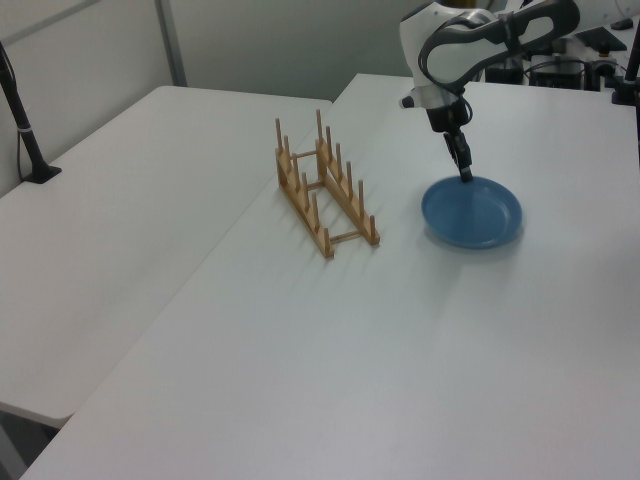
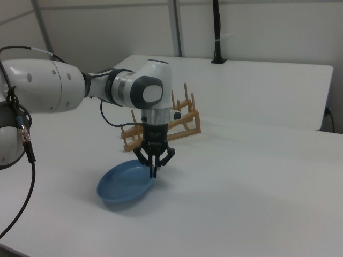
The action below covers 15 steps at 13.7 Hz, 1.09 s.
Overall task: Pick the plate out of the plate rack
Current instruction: 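Lower the blue plate flat onto the table and release it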
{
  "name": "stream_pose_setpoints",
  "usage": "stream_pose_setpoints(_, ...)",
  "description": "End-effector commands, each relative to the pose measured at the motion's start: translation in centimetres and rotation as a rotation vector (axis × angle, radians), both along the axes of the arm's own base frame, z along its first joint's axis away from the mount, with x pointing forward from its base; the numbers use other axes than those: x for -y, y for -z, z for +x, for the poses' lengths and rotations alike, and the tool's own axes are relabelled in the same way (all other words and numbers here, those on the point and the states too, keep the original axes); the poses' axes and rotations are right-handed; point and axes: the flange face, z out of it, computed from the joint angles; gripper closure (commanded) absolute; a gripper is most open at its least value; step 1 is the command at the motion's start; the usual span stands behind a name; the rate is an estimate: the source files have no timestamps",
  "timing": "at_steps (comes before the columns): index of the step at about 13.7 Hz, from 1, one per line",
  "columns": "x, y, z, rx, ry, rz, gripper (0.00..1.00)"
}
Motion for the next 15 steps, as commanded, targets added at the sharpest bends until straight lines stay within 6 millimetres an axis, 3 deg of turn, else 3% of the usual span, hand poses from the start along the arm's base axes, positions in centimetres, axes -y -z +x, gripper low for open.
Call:
stream_pose_setpoints(1,-1.0,-1.6,0.1,0.007,0.072,-0.084,0.41)
stream_pose_setpoints(3,-4.1,-2.9,0.6,0.049,0.155,-0.209,0.17)
stream_pose_setpoints(5,-7.2,-7.0,0.6,0.137,0.231,-0.251,0.00)
stream_pose_setpoints(6,-9.4,-9.7,0.3,0.188,0.252,-0.248,0.00)
stream_pose_setpoints(8,-11.8,-13.6,-0.5,0.260,0.327,-0.246,0.00)
stream_pose_setpoints(11,-13.2,-20.0,-2.4,0.362,0.478,-0.207,0.00)
stream_pose_setpoints(14,-14.1,-24.5,-4.5,0.408,0.559,-0.138,0.00)
stream_pose_setpoints(15,-14.3,-25.0,-4.9,0.414,0.591,-0.140,0.00)
